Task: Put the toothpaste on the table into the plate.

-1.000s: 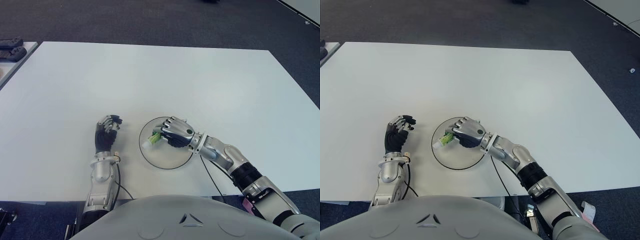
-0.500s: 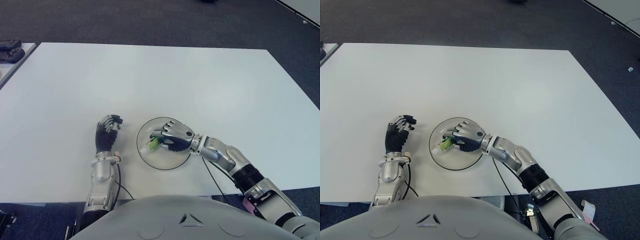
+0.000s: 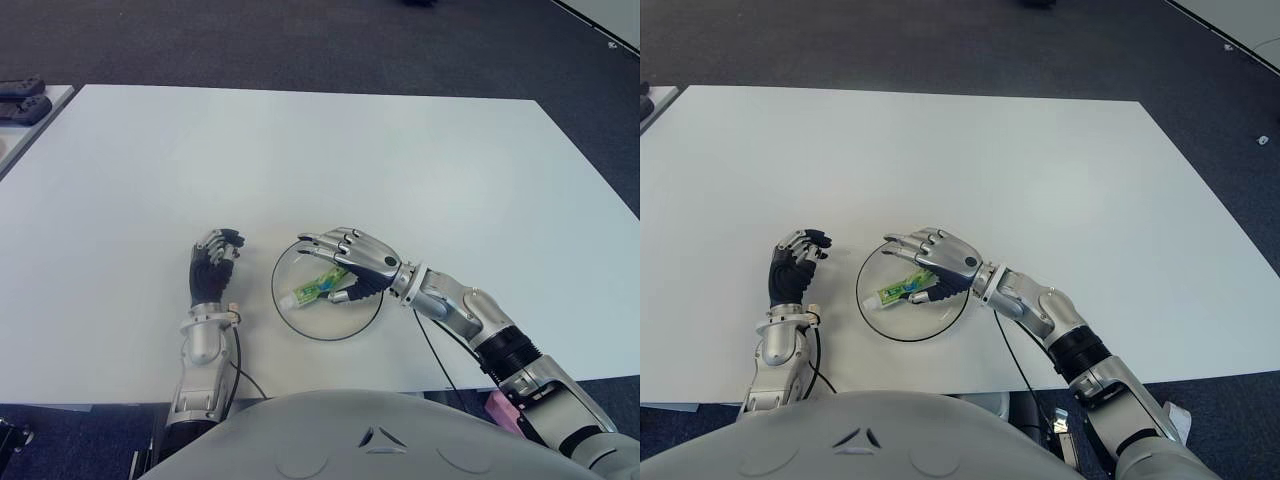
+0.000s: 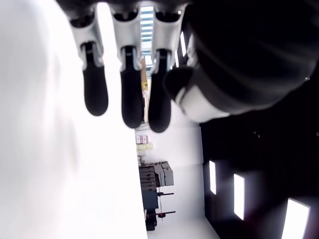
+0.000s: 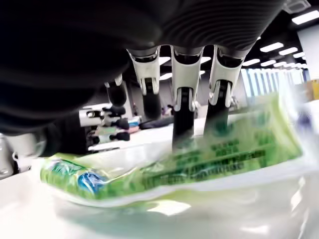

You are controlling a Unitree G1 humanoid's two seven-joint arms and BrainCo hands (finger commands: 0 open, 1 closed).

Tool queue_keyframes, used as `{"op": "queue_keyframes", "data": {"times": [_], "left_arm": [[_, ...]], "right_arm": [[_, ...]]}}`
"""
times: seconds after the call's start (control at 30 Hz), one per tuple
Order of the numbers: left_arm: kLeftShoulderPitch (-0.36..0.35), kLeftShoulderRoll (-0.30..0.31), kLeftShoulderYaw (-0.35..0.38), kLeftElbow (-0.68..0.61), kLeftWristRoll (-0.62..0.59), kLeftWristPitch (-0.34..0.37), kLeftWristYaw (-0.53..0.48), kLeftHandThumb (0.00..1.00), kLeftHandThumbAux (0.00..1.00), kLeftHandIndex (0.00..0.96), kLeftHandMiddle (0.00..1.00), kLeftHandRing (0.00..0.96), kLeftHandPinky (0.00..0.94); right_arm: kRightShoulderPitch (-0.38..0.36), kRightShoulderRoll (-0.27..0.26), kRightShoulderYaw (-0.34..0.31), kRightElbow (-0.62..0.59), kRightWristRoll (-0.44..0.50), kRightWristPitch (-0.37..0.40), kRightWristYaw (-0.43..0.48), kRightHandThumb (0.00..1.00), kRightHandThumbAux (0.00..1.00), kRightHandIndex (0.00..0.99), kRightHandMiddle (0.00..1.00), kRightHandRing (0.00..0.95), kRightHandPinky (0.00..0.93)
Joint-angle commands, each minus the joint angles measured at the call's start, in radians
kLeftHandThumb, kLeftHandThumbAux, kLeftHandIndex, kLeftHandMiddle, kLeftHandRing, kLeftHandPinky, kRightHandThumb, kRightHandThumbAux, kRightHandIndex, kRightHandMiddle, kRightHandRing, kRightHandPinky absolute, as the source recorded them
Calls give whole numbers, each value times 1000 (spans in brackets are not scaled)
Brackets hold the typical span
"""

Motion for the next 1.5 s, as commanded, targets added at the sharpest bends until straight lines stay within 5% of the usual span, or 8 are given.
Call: {"op": "queue_keyframes", "data": {"times": [0.03, 0.43, 0.7, 0.87, 1.1, 1.33, 1.43, 1.5], "left_arm": [[-2, 5, 6, 6, 6, 11, 2, 717, 723, 429, 476, 460, 469], [-7, 8, 9, 17, -2, 3, -3, 715, 723, 429, 479, 467, 481], [-10, 9, 12, 20, -7, 5, -5, 714, 722, 430, 486, 474, 482], [-14, 10, 15, 22, -12, 6, -11, 713, 722, 430, 488, 473, 483], [-15, 11, 17, 22, -11, 6, -13, 714, 722, 429, 483, 468, 477], [-13, 10, 21, 14, -6, 20, -10, 716, 723, 429, 477, 461, 468], [-11, 10, 20, 12, -4, 25, -9, 717, 723, 428, 474, 459, 465], [-11, 8, 19, 11, -5, 26, -10, 717, 723, 428, 473, 457, 461]], "right_arm": [[1, -12, -30, -5, 25, -20, -27, 234, 287, 0, 0, 0, 0], [53, -56, -139, -92, 147, -3, 33, 203, 283, 0, 0, 0, 0], [174, -3, -230, -219, 312, 123, 101, 344, 464, 0, 0, 0, 0], [257, 84, -295, -229, 480, 111, 57, 351, 612, 12, 59, 39, 102], [311, 202, -350, -195, 658, 77, 34, 344, 753, 226, 221, 181, 234], [322, 322, -395, -21, 749, -31, -12, 377, 836, 340, 289, 269, 295], [319, 368, -420, 37, 806, -73, -12, 592, 765, 390, 318, 298, 318], [320, 394, -439, 58, 836, -76, -13, 642, 749, 402, 333, 311, 327]]}}
